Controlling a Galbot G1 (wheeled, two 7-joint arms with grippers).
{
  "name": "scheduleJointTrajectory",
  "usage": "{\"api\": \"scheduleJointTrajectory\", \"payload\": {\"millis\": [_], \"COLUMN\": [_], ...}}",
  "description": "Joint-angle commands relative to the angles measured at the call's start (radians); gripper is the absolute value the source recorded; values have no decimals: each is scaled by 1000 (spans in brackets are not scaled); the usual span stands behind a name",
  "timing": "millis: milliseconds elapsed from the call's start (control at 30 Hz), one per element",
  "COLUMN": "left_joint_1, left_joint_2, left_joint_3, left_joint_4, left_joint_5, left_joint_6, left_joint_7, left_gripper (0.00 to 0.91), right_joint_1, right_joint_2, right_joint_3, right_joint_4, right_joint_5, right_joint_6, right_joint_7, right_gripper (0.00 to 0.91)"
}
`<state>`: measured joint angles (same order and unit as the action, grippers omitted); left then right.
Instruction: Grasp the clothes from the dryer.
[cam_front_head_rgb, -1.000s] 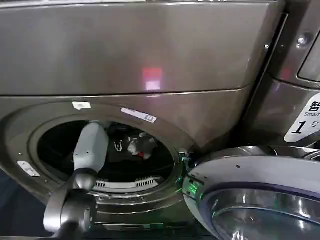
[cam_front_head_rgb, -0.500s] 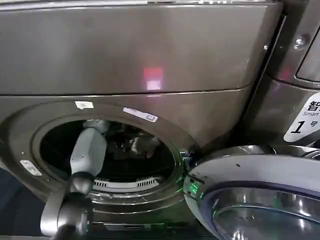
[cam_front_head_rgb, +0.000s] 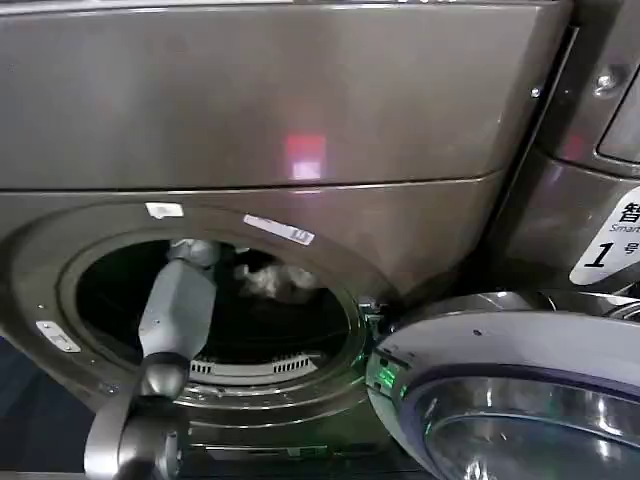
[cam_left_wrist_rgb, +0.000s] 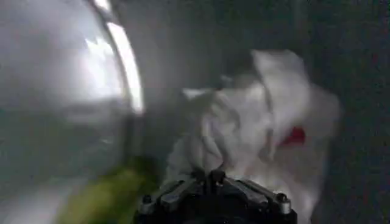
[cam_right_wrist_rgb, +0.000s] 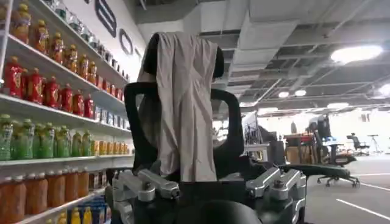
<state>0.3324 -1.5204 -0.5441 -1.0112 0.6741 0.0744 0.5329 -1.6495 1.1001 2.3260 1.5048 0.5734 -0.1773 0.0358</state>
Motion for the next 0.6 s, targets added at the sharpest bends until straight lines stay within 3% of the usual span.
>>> {"api": "scheduleJointTrajectory", "payload": {"millis": [33, 267, 600], "left_joint_1": [247, 332, 339], "left_joint_2": [-38, -49, -46], "left_joint_3": [13, 21, 19], "left_joint_4": [-343, -442, -438], "left_joint_5": [-394, -475, -524], "left_joint_6": [221, 227, 235], "left_joint_7": [-524, -573, -587], "left_gripper": [0, 0, 0], "right_joint_1": [4, 0, 1], "right_joint_2": [-9, -7, -5], "right_joint_3": [-4, 1, -5], "right_joint_4": [-1, -5, -4], "right_joint_5": [-5, -5, -4], "right_joint_6": [20, 32, 36], "right_joint_7": [46, 39, 35], "right_gripper": [907, 907, 907]}}
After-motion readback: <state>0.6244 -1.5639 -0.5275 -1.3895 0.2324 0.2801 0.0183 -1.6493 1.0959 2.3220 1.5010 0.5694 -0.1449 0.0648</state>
